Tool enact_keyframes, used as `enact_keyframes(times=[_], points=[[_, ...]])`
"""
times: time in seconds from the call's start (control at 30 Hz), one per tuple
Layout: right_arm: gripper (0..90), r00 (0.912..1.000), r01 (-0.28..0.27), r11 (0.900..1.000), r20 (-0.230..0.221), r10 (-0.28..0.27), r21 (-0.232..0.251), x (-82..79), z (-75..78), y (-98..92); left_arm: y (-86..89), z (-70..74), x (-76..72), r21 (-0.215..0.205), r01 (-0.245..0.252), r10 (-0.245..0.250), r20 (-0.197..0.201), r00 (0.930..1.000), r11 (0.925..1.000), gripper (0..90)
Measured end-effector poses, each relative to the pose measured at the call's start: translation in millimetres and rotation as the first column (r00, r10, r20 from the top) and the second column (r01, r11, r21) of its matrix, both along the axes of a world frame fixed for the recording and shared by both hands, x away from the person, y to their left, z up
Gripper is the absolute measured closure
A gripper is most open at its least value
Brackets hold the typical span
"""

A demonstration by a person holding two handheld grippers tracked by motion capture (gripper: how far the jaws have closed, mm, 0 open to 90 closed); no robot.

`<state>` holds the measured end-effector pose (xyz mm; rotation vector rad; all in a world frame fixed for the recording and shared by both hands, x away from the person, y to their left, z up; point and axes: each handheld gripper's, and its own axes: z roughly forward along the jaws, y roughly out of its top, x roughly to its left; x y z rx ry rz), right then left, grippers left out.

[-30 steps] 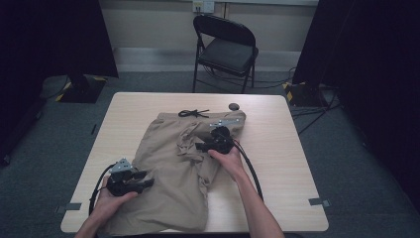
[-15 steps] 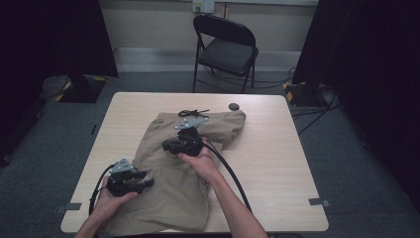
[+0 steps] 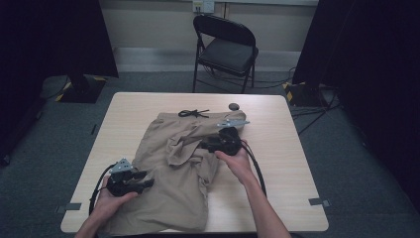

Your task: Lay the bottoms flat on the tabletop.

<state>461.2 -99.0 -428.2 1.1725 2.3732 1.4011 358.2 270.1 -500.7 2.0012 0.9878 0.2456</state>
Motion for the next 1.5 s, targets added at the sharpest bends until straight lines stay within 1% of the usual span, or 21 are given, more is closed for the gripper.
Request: enact_keyframes(times=[0.03,0.07,0.1,0.17,0.23,0.4,0.47,0.5,0.53,0.6,0.67,0.77,0.83,0.93,1.0,1.1,1.23,1.3,1.4,1.43,1.5], points=[[50.2,0.9996,0.027,1.0,-0.007,-0.027,-0.014,0.3,-5.0,-9.0,0.3,0.0,0.2,0.0,0.002,-0.002,0.0,1.0,1.0,46.1],[50.2,0.9996,0.027,1.0,-0.007,-0.027,-0.014,0.3,-5.0,-9.0,0.5,0.2,0.3,0.002,0.002,-0.002,-0.003,1.0,1.0,46.1],[46.3,0.9977,0.066,0.997,-0.017,-0.066,-0.038,1.5,-13.1,-18.3,0.4,0.2,0.3,0.001,-0.001,0.001,-0.002,1.0,1.0,46.1],[43.9,0.9944,0.097,0.994,-0.038,-0.099,-0.043,5.1,-23.9,-25.1,0.2,0.1,0.3,0.002,0.0,0.0,0.001,1.0,1.0,46.1],[42.6,0.9905,0.123,0.991,-0.055,-0.126,-0.059,9.5,-34.7,-27.2,0.2,0.1,0.3,0.002,0.0,0.0,0.001,1.0,1.0,46.1],[43.4,0.9848,0.138,0.985,-0.091,-0.148,-0.107,14.6,-52.9,-21.1,0.6,0.4,0.3,0.006,0.0,0.001,-0.004,1.0,1.0,46.0],[54.4,0.9865,0.127,0.986,-0.09,-0.137,-0.106,14.7,-57.2,-20.0,0.2,0.1,0.3,0.002,0.001,-0.001,0.002,1.0,1.0,46.0],[66.3,0.9856,0.129,0.985,-0.095,-0.14,-0.111,13.7,-57.9,-19.5,0.2,0.1,0.3,0.002,0.001,-0.001,0.001,1.0,1.0,46.0],[73.1,0.987,0.122,0.987,-0.092,-0.132,-0.104,12.1,-57.6,-19.2,0.2,0.1,0.3,0.002,0.001,-0.001,0.001,1.0,1.0,46.0],[81.0,0.9909,0.119,0.99,-0.053,-0.124,-0.078,6.7,-52.2,-17.6,1.0,0.1,0.6,-0.008,-0.004,0.004,-0.008,1.0,1.0,46.0],[84.0,0.9942,0.104,0.993,-0.021,-0.105,-0.047,-1.8,-41.7,-15.6,2.7,-0.2,1.6,-0.029,-0.014,0.013,-0.024,0.9996,0.9995,46.0],[86.4,0.9985,0.048,0.999,0.025,-0.048,0.014,-19.9,-22.3,-11.3,3.1,0.2,2.0,-0.041,-0.031,0.029,-0.038,0.9988,0.9987,46.1],[87.2,0.9985,-0.006,1.0,0.055,0.005,0.018,-35.1,-11.3,-4.7,2.0,1.0,1.8,-0.042,-0.033,0.031,-0.046,0.9985,0.9986,46.1],[87.6,0.9935,-0.092,0.996,0.069,0.091,0.012,-60.1,-4.5,5.8,-0.2,4.1,0.2,-0.087,-0.034,0.028,-0.06,0.9978,0.9956,46.7],[87.7,0.9887,-0.138,0.99,0.062,0.137,0.014,-76.4,-6.5,11.0,-2.1,7.8,-0.2,-0.105,-0.034,0.029,-0.051,0.9983,0.9939,46.7],[87.6,0.9811,-0.187,0.982,0.049,0.187,-0.015,-94.4,-15.0,17.3,-7.4,15.1,4.5,-0.13,-0.062,0.058,-0.04,0.9975,0.9895,44.4],[87.6,0.9767,-0.213,0.977,0.019,0.214,-0.023,-105.0,-28.2,19.2,-14.8,28.6,13.5,-0.154,-0.06,0.058,-0.018,0.9981,0.9862,42.5],[87.6,0.9744,-0.225,0.974,0.002,0.225,-0.033,-108.9,-35.3,20.1,-21.4,32.4,19.4,-0.175,-0.044,0.042,-0.019,0.9989,0.9835,42.4],[87.4,0.9676,-0.252,0.967,-0.026,0.251,-0.045,-115.9,-45.4,23.9,-32.4,33.1,25.6,-0.174,-0.023,0.018,-0.03,0.9994,0.9844,41.7],[87.4,0.9645,-0.263,0.964,-0.036,0.262,-0.047,-119.7,-48.8,26.2,-43.8,33.3,30.2,-0.163,-0.016,0.01,-0.034,0.9994,0.9865,40.0],[87.2,0.9593,-0.281,0.958,-0.043,0.279,-0.051,-125.3,-52.8,29.7,-53.0,32.8,33.4,-0.135,-0.025,0.022,-0.024,0.9995,0.9905,39.8]])
